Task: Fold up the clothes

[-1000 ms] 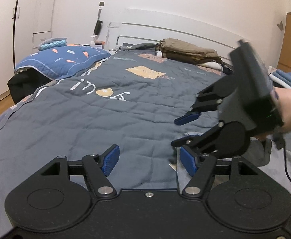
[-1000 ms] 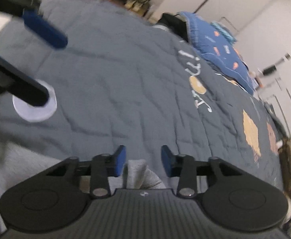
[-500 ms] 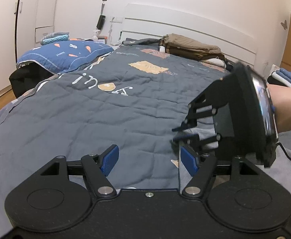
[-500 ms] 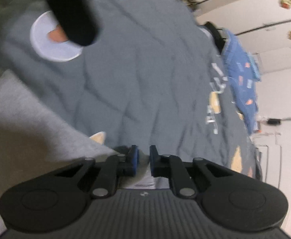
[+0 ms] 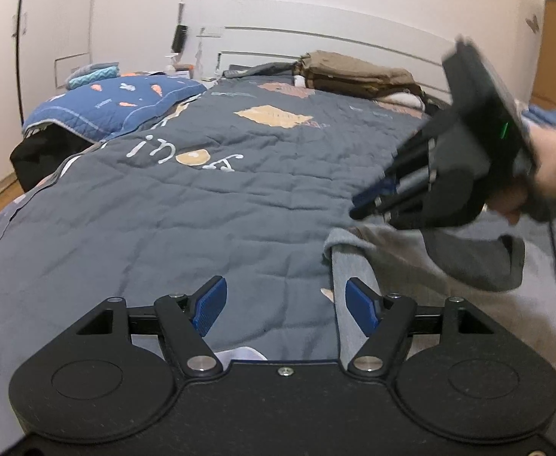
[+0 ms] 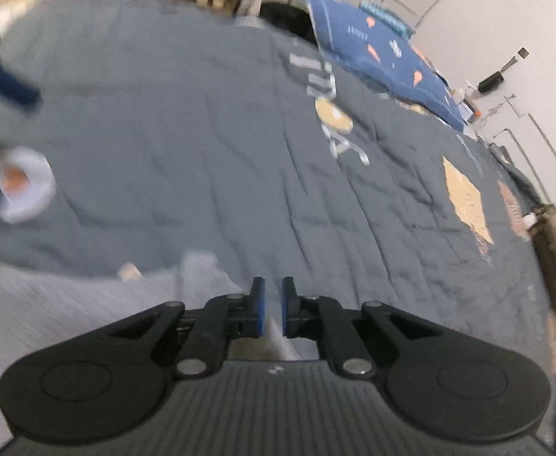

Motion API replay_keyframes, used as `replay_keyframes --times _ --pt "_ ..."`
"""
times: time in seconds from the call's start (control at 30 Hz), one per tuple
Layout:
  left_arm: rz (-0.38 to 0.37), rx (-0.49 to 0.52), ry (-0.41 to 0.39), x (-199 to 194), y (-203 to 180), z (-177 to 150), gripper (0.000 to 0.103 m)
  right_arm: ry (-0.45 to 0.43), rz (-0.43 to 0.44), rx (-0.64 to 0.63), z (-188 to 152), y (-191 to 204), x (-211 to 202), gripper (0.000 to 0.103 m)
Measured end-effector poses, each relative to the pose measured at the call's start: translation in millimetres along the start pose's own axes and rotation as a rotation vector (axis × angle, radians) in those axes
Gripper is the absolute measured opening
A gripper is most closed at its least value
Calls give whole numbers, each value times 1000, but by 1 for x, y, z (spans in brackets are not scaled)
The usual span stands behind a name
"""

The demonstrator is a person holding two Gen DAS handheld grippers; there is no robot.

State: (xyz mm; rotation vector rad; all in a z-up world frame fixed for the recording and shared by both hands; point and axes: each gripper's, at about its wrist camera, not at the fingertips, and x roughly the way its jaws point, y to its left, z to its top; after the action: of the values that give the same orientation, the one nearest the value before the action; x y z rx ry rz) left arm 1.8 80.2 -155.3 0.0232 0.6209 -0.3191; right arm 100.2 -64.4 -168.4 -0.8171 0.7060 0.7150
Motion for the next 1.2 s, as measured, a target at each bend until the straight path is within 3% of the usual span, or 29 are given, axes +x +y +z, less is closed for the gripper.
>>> replay_keyframes --times 0.13,0.3,0.37,0.47,0.67,0.73,0.77,0.8,1.0,1.2 --pt "-66 19 92 14 -6 -7 68 -12 45 -51 13 10 -7 8" --pt "-169 -93 221 35 1 -13 65 -20 83 -133 29 24 -7 21" --pt "-198 -137 256 41 3 -17 60 -16 96 -147 34 28 -4 28" --pt "-207 -193 315 52 6 -24 51 16 111 -164 39 33 7 30" --pt "-215 -188 330 60 -3 -31 31 109 90 -268 35 48 31 28" --pt "-224 -167 336 61 -7 -32 17 133 67 -346 32 56 37 21" --pt "-235 -160 341 61 -9 -32 14 140 62 -375 30 58 38 11" --pt "-241 -153 342 60 -10 -31 11 145 48 -395 29 60 39 9" --pt "-295 -15 321 42 -26 -25 8 159 -7 -313 24 42 33 3" --pt "-335 101 306 30 -38 -27 8 164 -21 -25 3 6 25 2"
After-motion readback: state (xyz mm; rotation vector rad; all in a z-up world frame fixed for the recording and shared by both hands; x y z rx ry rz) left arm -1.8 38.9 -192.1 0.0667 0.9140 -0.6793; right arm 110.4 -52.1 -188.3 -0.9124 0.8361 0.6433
